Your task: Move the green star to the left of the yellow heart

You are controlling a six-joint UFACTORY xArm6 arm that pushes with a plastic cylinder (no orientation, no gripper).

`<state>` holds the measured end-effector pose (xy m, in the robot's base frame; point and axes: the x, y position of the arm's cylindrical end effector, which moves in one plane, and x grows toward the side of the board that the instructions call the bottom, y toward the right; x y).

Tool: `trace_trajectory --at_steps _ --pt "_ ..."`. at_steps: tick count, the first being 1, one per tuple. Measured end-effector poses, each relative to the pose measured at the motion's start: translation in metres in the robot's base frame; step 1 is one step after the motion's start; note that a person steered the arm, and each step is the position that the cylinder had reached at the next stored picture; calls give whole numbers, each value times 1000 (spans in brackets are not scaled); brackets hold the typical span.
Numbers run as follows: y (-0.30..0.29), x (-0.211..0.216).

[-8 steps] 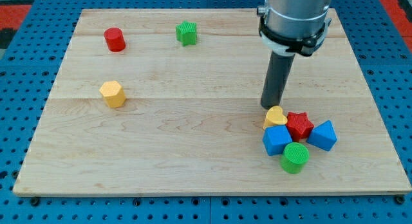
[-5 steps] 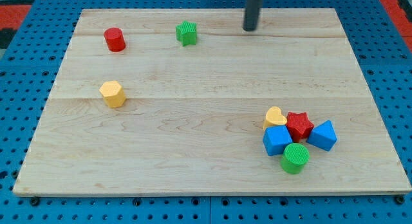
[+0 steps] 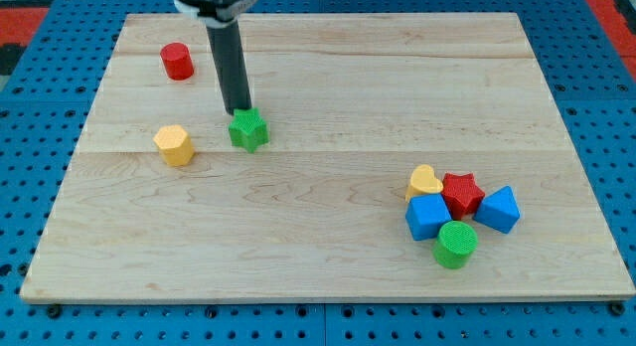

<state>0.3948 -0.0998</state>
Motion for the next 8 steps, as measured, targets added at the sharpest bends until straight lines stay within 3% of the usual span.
trace_trajectory --at_steps 1,2,3,4,5,7,8 --pt "-17 67" --pt "-3 88" --pt "25 83" --pt "29 48" --pt "109 66" --pt "144 28" --pt "156 88"
